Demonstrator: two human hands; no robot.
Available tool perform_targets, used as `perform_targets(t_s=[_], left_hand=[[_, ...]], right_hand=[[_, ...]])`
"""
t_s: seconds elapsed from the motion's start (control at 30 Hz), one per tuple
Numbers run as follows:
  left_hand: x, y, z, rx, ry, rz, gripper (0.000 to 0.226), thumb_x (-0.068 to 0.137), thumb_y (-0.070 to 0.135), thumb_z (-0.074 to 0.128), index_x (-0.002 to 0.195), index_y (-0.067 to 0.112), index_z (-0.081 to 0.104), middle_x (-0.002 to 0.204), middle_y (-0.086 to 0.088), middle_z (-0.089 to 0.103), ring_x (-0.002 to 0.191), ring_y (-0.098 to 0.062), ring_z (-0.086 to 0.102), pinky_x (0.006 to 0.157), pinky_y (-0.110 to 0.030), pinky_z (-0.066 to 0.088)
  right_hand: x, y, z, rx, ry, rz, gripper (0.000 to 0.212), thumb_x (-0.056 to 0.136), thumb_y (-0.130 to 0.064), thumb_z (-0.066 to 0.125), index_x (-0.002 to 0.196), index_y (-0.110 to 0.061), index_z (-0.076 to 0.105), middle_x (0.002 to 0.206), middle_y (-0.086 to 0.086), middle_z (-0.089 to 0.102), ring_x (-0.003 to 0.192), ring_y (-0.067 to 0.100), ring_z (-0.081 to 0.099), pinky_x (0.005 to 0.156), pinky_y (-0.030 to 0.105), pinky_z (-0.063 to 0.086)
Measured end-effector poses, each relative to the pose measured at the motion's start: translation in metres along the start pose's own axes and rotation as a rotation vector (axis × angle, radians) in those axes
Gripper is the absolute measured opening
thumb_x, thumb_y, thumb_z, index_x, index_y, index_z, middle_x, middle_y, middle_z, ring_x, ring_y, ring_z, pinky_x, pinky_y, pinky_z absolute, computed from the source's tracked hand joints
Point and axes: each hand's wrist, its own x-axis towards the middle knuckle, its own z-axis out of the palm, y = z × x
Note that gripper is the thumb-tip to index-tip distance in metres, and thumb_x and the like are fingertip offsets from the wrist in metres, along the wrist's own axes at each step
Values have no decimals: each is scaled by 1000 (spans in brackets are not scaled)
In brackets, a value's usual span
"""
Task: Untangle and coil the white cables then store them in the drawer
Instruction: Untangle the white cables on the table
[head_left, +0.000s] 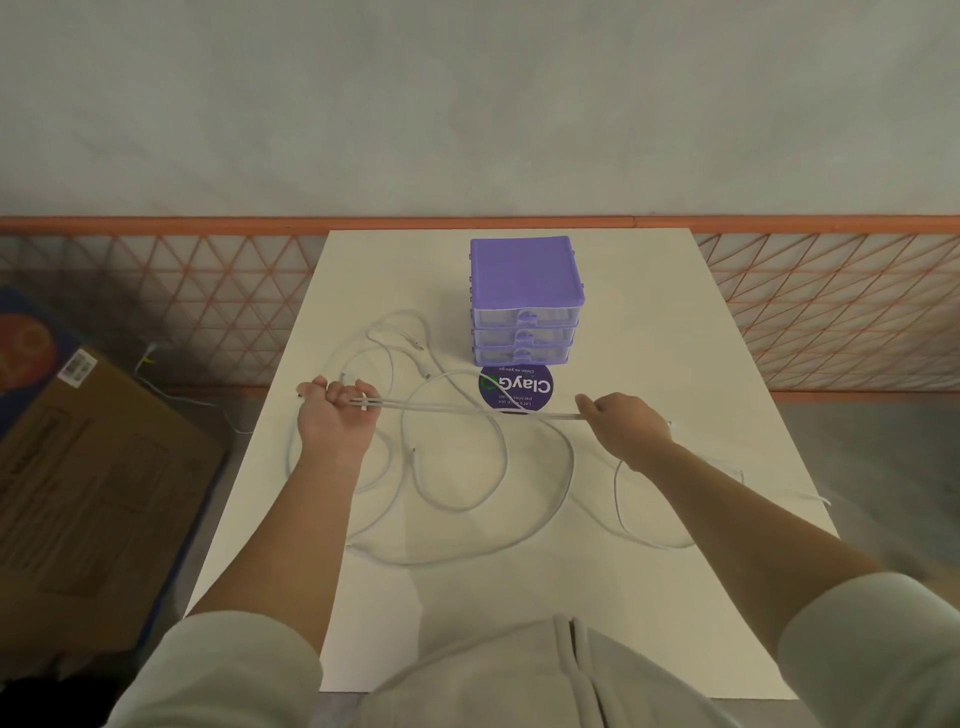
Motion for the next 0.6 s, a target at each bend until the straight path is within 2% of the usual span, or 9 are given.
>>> perform_targets(t_s=[0.07, 0.1, 0.17, 0.23, 0.3, 0.37, 0.43, 0.53, 0.6], left_hand=[[-2, 1, 0, 0, 15, 8, 34, 104, 26, 36, 73, 23, 47, 52, 7, 32, 40, -11, 31, 62, -26, 51], [-3, 0, 0, 24, 18, 21, 31, 104, 29, 37, 76, 23, 48, 52, 6, 31, 40, -11, 31, 62, -25, 50], [-6, -2, 0, 121, 21, 65, 28, 104, 35, 38, 82, 23, 48, 56, 5, 26, 41, -11, 28, 52, -21, 42], [-5, -3, 3, 255, 4, 113, 26, 103, 41, 43, 84, 25, 50, 57, 6, 20, 42, -8, 22, 44, -17, 28], [-5, -1, 6, 393, -31, 132, 24, 101, 37, 51, 79, 27, 50, 55, 8, 17, 43, -6, 19, 43, -17, 21], [-8, -2, 11, 496, -78, 118, 29, 100, 29, 54, 72, 28, 48, 54, 9, 17, 44, -6, 17, 44, -18, 19], [-12, -9, 18, 601, -96, 121, 30, 100, 26, 56, 71, 26, 46, 51, 10, 18, 43, -7, 17, 45, -20, 20], [-22, -32, 32, 963, -152, 186, 23, 95, 34, 61, 78, 21, 53, 44, 13, 27, 40, -6, 24, 49, -24, 23], [-33, -52, 39, 1293, -233, 224, 23, 90, 43, 65, 94, 21, 66, 43, 12, 40, 41, -6, 35, 50, -25, 30]], right_hand=[[2, 7, 1, 6, 0, 37, 52, 99, -49, 27, 75, -16, 60, 68, 3, 57, 45, 24, 57, 72, 33, 50], [3, 10, 2, 16, -1, 45, 53, 99, -48, 27, 79, -14, 62, 69, 3, 58, 46, 25, 57, 72, 34, 51], [4, 9, 4, 49, -14, 42, 52, 100, -49, 26, 85, -14, 61, 73, 3, 58, 51, 24, 58, 58, 28, 47], [8, 6, 7, 182, -44, 20, 44, 101, -46, 27, 81, -18, 55, 79, 4, 58, 67, 27, 58, 56, 28, 41], [10, 1, 8, 341, -65, -7, 35, 100, -34, 33, 75, -19, 52, 80, 3, 54, 81, 28, 54, 66, 33, 38], [10, -3, 6, 402, -84, -34, 32, 98, -23, 36, 70, -19, 50, 76, 0, 50, 83, 26, 48, 75, 36, 34], [9, -7, 4, 413, -94, -61, 32, 98, -21, 38, 68, -20, 51, 76, -2, 49, 82, 24, 47, 78, 37, 33], [9, -12, 3, 473, -83, -97, 30, 98, -25, 41, 71, -19, 53, 73, -2, 50, 78, 22, 46, 74, 35, 33], [8, -15, 0, 507, -92, -136, 29, 98, -24, 42, 73, -17, 55, 72, -4, 50, 72, 18, 46, 69, 32, 33]])
